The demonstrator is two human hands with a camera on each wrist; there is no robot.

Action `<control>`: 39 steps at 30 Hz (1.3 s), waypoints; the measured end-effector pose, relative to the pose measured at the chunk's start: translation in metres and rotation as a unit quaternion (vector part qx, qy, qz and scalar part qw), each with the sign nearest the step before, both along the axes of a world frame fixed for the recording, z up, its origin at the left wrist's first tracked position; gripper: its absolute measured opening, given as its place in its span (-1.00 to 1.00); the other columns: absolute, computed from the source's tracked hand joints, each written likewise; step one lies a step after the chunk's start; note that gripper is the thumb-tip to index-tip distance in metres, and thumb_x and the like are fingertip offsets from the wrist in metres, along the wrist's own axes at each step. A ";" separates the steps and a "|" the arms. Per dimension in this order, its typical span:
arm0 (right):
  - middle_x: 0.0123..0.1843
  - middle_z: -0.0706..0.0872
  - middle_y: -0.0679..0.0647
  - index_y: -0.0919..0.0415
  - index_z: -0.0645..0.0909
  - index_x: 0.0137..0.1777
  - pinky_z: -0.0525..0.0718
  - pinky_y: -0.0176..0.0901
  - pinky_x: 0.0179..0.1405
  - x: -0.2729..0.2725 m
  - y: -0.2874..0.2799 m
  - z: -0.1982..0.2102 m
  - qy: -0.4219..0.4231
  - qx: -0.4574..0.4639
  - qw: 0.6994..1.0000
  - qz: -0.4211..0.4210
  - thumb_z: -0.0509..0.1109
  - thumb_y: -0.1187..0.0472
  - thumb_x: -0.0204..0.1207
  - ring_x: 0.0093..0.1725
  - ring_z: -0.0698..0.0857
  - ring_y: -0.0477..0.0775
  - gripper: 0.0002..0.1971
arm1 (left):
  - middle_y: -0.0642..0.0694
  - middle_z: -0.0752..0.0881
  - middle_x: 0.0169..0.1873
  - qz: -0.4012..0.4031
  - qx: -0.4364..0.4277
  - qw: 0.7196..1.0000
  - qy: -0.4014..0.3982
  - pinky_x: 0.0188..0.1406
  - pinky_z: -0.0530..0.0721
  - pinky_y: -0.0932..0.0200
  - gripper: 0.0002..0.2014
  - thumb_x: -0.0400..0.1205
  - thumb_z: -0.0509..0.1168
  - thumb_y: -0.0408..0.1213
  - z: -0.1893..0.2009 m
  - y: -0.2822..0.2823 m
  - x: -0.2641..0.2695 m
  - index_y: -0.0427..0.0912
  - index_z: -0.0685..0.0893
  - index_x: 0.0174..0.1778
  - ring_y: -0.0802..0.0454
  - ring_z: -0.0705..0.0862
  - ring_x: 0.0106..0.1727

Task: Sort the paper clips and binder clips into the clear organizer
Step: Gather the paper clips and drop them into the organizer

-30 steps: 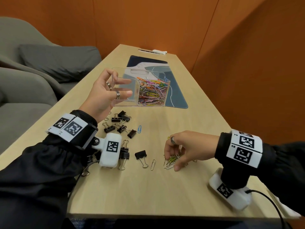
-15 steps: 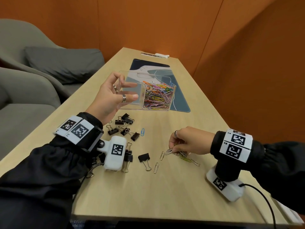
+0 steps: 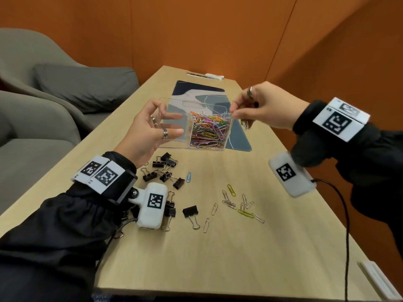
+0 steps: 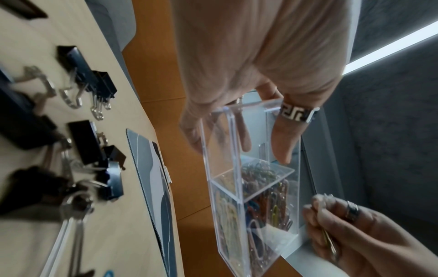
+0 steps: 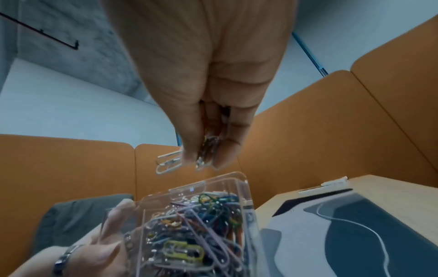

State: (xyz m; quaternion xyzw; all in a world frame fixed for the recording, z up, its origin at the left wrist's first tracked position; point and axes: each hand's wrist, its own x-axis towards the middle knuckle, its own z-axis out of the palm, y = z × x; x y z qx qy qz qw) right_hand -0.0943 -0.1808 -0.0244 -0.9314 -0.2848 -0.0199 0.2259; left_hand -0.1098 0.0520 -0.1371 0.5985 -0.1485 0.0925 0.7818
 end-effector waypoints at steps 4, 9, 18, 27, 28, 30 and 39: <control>-0.30 0.73 0.01 0.15 0.68 -0.14 0.71 -0.31 -0.24 0.012 0.022 0.006 -0.059 -0.036 0.998 0.011 0.41 0.26 0.55 -0.39 0.69 -0.06 -0.95 | -0.15 0.70 0.05 -0.007 -0.001 1.000 0.001 -0.20 0.70 0.25 -0.55 0.42 0.32 -0.72 0.000 -0.002 -0.001 -0.05 0.35 -0.25 -0.12 0.71 -0.05; -0.33 0.67 -0.20 -0.06 0.64 -0.19 0.72 0.09 0.03 0.024 0.037 0.005 -0.116 -0.127 0.985 -0.008 0.41 0.23 0.54 -0.29 0.65 -0.12 -0.85 | -0.19 0.69 0.09 -0.010 -0.001 1.000 0.000 -0.22 0.70 0.25 -0.56 0.41 0.32 -0.72 0.000 -0.002 -0.001 -0.05 0.35 -0.26 -0.12 0.71 -0.04; -0.28 0.80 0.03 0.15 0.70 -0.14 0.77 -0.19 -0.20 0.035 0.034 -0.003 -0.076 0.035 0.996 -0.004 0.50 0.36 0.44 -0.39 0.76 -0.17 -0.90 | -0.19 0.70 0.09 -0.005 0.000 1.000 -0.002 -0.19 0.72 0.21 -0.56 0.41 0.33 -0.71 0.000 -0.002 0.000 -0.05 0.36 -0.26 -0.13 0.71 -0.04; -0.12 0.80 -0.02 0.05 0.75 -0.03 0.69 0.02 0.10 0.033 0.023 -0.008 -0.148 -0.033 0.988 0.002 0.44 0.18 0.52 -0.08 0.75 -0.06 -0.91 | -0.13 0.71 0.04 0.000 -0.003 1.000 0.003 -0.18 0.72 0.21 -0.56 0.42 0.33 -0.71 0.000 -0.002 0.002 -0.05 0.35 -0.25 -0.11 0.72 -0.06; -0.11 0.81 -0.02 0.06 0.76 -0.01 0.69 0.01 0.11 0.033 0.021 -0.009 -0.149 -0.048 0.988 0.008 0.44 0.18 0.52 -0.07 0.76 -0.06 -0.90 | -0.13 0.71 0.04 0.002 -0.003 1.000 0.002 -0.17 0.72 0.20 -0.56 0.41 0.33 -0.71 -0.001 -0.002 0.002 -0.05 0.35 -0.25 -0.11 0.72 -0.06; -0.11 0.83 -0.02 0.06 0.78 0.00 0.68 -0.01 0.09 0.031 0.016 -0.013 -0.166 -0.096 0.981 0.028 0.44 0.17 0.51 -0.07 0.76 -0.09 -0.88 | -0.14 0.71 0.04 0.004 -0.003 1.000 0.000 -0.14 0.72 0.19 -0.55 0.41 0.33 -0.71 -0.001 -0.002 0.002 -0.04 0.36 -0.25 -0.10 0.72 -0.06; 0.09 0.67 -0.11 -0.04 0.68 0.21 0.54 -0.14 0.06 0.025 0.030 -0.015 -0.170 -0.115 0.976 0.072 0.19 -0.09 0.62 0.04 0.58 -0.10 -0.68 | -0.16 0.70 0.08 -0.004 -0.008 1.000 -0.006 -0.09 0.74 0.13 -0.58 0.30 0.41 -0.56 -0.002 -0.001 0.002 -0.02 0.36 -0.26 -0.09 0.74 -0.06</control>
